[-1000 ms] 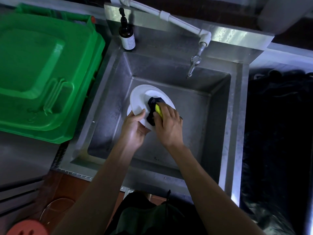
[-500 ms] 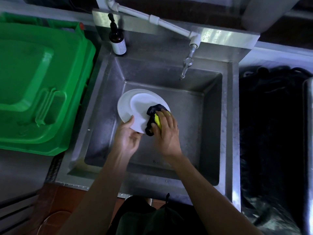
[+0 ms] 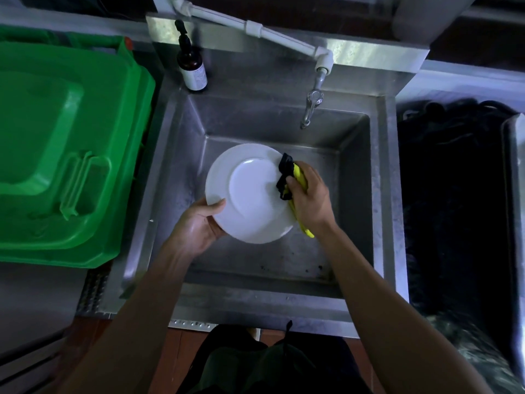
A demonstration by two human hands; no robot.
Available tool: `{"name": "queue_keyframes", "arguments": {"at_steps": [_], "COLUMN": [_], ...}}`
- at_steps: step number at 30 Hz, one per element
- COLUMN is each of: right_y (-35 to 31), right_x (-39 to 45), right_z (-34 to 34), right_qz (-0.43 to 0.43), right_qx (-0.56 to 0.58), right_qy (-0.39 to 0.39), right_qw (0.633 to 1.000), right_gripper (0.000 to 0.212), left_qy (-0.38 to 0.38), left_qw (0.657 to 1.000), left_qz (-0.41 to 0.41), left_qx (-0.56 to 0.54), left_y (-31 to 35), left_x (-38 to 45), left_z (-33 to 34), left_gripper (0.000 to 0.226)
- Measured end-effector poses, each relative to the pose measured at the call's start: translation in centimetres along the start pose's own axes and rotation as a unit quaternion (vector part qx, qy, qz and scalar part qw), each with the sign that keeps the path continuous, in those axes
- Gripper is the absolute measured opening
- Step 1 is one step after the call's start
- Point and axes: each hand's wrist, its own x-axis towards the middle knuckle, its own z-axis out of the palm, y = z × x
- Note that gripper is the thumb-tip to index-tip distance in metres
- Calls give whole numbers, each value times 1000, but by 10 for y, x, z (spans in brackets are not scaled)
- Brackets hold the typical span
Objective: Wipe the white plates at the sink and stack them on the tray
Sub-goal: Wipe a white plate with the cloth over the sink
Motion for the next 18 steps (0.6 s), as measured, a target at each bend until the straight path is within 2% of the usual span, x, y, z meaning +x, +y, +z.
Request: {"name": "queue_keyframes", "arguments": {"at_steps": [4, 9, 18], "right_y": [-8, -18, -37], "right_x": [11, 13, -12], "right_z": [-7, -8, 1], "right_qz": [0, -40, -78], "right_qx": [-27, -129, -125], "right_qy": [-16, -5, 47], "right_qw": [1000, 991, 988], "right_gripper": [30, 36, 44], "left_qy": [-20, -70, -68], "left_qw": [996, 982, 938], "left_qz": [-44, -81, -11], "left_qx": [69, 153, 340], "left_y": [4, 5, 9], "left_x": [2, 5, 12], "left_z": [-4, 10, 46], "left_gripper": [42, 37, 25]}}
